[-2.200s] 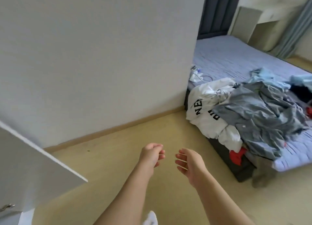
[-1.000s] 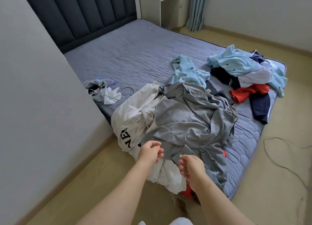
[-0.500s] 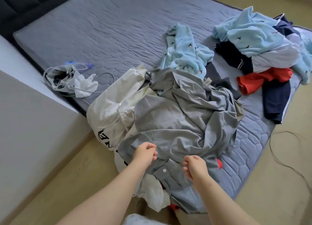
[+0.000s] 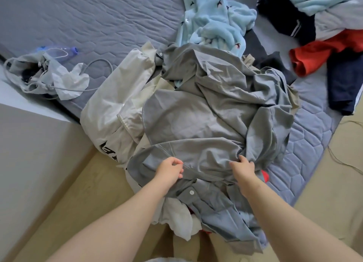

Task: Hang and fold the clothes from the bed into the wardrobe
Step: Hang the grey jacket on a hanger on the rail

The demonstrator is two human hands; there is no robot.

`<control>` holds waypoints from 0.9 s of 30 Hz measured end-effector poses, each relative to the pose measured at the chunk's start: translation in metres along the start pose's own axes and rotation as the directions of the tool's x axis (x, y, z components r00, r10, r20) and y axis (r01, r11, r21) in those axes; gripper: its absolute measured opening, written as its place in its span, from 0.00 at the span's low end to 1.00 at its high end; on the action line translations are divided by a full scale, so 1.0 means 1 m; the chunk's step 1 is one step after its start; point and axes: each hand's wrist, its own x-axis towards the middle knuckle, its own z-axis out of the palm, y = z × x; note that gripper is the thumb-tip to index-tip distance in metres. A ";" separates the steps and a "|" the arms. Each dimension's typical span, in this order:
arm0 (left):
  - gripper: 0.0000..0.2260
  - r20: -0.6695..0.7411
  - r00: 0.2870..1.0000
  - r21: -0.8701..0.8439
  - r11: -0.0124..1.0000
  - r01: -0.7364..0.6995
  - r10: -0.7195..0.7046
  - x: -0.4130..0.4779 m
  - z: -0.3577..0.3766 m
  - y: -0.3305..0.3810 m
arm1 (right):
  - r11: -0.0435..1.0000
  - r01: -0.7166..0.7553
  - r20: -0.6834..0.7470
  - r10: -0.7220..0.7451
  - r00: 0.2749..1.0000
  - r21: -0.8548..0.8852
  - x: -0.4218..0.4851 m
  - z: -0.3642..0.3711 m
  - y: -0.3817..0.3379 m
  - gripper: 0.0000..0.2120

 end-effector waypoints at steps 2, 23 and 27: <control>0.06 0.004 1.000 0.018 1.000 0.020 -0.020 0.005 -0.001 -0.005 | 0.999 0.039 0.035 -0.039 0.999 0.010 0.004 0.007 -0.002 0.21; 0.11 0.094 0.843 -0.194 0.841 -0.506 0.529 -0.122 -0.041 0.038 | 0.623 0.074 0.300 -0.473 0.828 0.779 -0.197 -0.030 -0.081 0.23; 0.13 -0.117 0.890 -0.453 0.773 -0.443 0.441 -0.154 -0.058 0.061 | 0.566 0.248 0.222 -0.633 0.742 0.786 -0.226 -0.052 -0.095 0.05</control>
